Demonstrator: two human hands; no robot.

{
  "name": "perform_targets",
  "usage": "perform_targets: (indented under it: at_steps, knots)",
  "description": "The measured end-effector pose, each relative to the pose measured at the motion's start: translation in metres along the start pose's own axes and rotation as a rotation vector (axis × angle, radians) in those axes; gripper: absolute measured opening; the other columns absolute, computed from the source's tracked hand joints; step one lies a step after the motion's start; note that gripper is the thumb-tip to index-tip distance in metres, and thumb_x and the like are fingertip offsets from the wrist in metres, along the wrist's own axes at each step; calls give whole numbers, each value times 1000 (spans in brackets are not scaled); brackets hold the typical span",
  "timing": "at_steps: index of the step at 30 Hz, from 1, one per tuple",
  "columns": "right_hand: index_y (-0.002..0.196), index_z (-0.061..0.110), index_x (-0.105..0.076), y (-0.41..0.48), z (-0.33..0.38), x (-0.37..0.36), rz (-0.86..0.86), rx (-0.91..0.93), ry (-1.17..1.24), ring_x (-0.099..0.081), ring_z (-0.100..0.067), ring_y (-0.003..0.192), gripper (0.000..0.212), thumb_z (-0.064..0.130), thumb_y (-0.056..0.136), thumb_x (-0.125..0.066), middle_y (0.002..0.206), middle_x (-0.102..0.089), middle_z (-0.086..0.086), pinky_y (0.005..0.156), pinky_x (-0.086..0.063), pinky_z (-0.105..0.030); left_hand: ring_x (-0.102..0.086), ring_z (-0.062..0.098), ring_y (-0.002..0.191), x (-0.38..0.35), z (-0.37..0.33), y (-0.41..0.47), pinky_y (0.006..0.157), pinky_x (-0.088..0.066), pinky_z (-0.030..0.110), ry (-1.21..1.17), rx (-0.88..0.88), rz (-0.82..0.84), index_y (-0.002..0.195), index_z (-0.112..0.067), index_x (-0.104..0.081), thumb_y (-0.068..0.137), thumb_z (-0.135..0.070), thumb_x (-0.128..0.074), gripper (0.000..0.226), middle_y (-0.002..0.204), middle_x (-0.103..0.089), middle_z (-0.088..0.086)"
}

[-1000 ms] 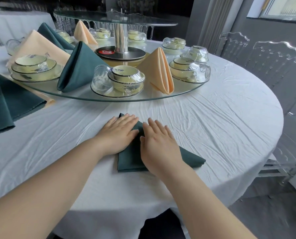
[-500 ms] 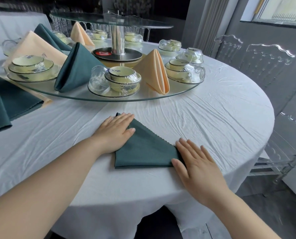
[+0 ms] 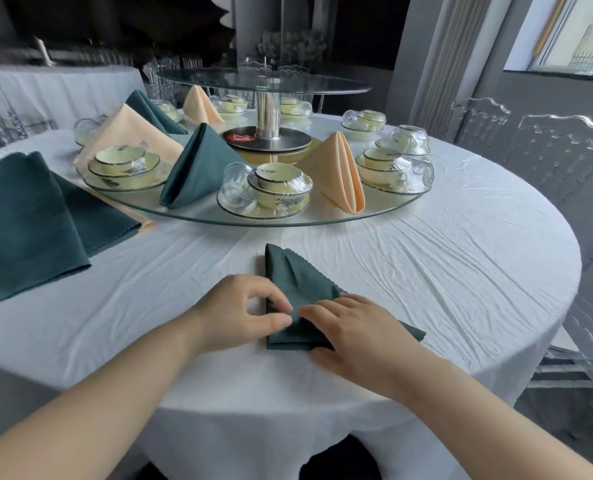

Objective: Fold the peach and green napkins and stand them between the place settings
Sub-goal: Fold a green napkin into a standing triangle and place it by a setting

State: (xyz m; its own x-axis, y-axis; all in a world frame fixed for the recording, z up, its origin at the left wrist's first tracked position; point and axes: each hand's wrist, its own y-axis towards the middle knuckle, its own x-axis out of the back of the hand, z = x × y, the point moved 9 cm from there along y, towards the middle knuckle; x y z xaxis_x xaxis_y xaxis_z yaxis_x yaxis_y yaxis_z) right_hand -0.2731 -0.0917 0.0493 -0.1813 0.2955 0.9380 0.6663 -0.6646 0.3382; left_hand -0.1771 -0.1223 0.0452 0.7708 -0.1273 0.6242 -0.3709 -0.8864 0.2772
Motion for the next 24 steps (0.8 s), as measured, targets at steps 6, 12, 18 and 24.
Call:
perform_targets:
  at_steps: [6, 12, 18, 24]
  knots:
    - [66, 24, -63, 14, 0, 9, -55, 43, -102, -51, -10, 38, 32, 26, 63, -31, 51, -57, 11, 40, -37, -15, -25, -33, 109, -15, 8, -26, 89, -16, -8, 122, 14, 165, 102, -53, -41, 47, -54, -50, 56, 116, -33, -38]
    - [74, 23, -68, 18, -22, 20, -46, -149, 151, -58, -14, 45, 27, 20, 61, -45, 58, -65, 11, 38, -36, -15, -44, -14, 86, -1, -3, -8, 82, -29, -3, 201, -131, -88, 92, -13, -68, 64, -40, -45, 45, 82, -52, -32]
    - [106, 28, -61, 22, -48, 39, 14, -230, 462, -59, -9, 87, 26, 22, 81, -60, 94, -65, 15, 77, -42, -16, -52, -10, 66, 30, -23, 10, 64, -37, 4, -23, -64, -289, 74, -20, -66, 67, -21, -66, 7, 65, -59, -29]
    - [84, 35, -51, 40, -65, 76, -113, -204, 663, -51, 20, 75, 36, 6, 75, -71, 81, -55, 23, 75, -35, 3, -53, -5, 55, 47, -60, 28, 60, -44, 10, -169, -52, -395, 65, -32, -63, 73, -5, -71, 29, 55, -62, -23]
